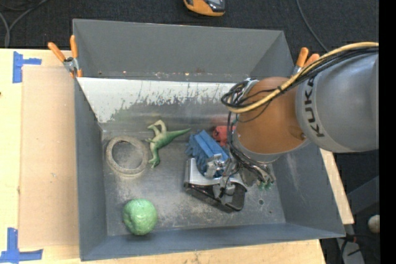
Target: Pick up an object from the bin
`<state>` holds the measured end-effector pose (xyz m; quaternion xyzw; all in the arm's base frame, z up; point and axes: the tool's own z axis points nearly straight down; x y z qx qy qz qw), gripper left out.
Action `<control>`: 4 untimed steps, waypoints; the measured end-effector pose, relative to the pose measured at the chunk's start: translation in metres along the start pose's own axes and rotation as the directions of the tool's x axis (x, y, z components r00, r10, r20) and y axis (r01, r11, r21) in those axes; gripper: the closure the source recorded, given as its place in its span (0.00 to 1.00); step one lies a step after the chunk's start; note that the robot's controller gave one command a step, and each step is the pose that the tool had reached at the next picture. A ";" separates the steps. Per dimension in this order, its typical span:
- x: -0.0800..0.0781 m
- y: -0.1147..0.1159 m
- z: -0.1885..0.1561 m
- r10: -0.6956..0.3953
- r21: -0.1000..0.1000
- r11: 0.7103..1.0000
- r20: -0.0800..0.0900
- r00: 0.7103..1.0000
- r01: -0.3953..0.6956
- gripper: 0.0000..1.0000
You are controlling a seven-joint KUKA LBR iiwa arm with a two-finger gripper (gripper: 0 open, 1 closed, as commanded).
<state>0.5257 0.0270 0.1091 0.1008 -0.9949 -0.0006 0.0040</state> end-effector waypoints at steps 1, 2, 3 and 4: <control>-0.017 0.001 -0.021 -0.051 0.000 0.999 -0.004 0.999 0.051 1.00; -0.043 0.031 -0.059 -0.050 -0.002 0.999 -0.011 0.999 0.050 1.00; -0.023 0.002 -0.046 -0.087 -0.001 0.996 -0.007 0.996 0.087 1.00; -0.022 0.006 -0.066 -0.091 -0.004 0.996 -0.020 0.996 0.091 1.00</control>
Offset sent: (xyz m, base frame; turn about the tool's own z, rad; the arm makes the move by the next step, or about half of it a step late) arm 0.0382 0.0379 0.0613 -0.0487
